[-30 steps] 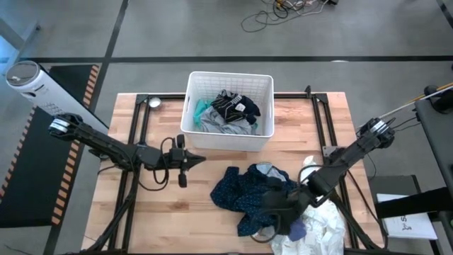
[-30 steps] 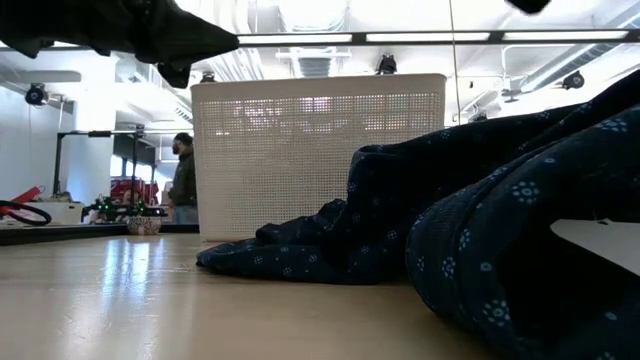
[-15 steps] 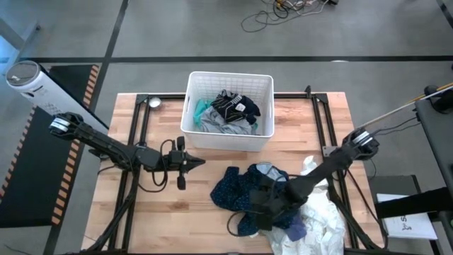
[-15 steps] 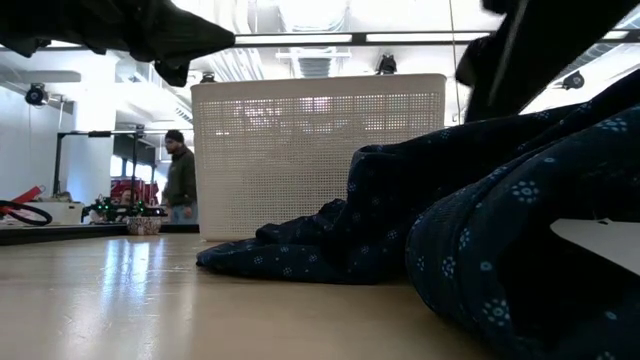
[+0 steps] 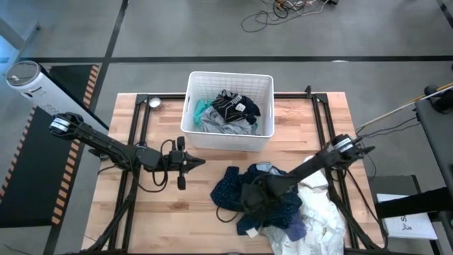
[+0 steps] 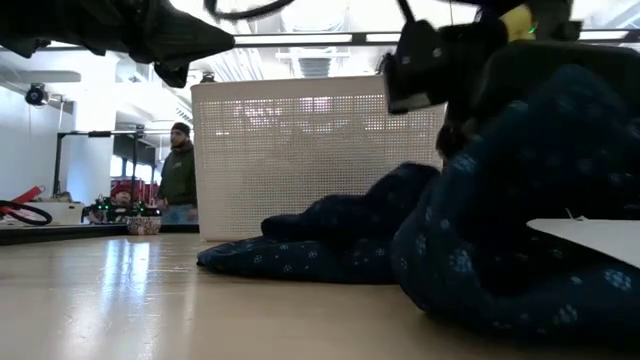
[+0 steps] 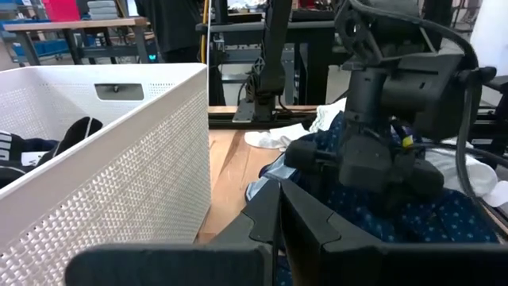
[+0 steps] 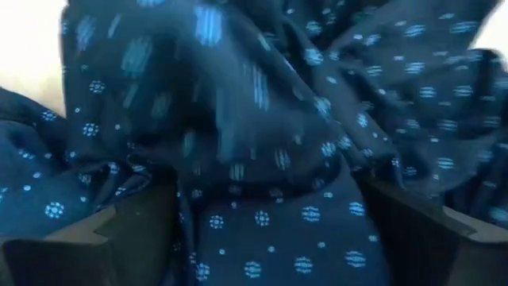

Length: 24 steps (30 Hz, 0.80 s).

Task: Sort clothes
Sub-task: Put the blue polo shirt into the laundry organizer

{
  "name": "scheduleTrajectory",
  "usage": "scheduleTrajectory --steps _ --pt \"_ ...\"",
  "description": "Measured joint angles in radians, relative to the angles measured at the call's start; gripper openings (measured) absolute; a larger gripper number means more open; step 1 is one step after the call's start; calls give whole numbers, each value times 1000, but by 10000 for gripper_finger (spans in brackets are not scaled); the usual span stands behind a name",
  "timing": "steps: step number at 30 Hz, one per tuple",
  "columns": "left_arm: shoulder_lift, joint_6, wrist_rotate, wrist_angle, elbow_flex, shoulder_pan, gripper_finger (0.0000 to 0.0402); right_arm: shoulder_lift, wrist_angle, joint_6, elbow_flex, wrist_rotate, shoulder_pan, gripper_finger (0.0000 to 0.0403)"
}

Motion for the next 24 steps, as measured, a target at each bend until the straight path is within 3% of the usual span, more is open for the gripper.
scheduleTrajectory --steps 6,9,12,17,18,24 --pt "0 0 0 -3 0 0 0 61 21 -64 11 -58 -32 338" --pt "0 0 7 -4 0 0 0 72 26 -68 24 -66 -44 303" --pt "0 1 15 -3 0 0 0 78 27 -94 47 -62 -50 228" --pt "0 14 17 -3 0 0 0 82 16 -174 96 -51 -50 50" --pt "0 14 17 -2 0 0 0 83 12 -184 109 -47 -50 31" --pt "0 15 18 27 0 -1 0 78 -52 -232 232 -39 -52 58"
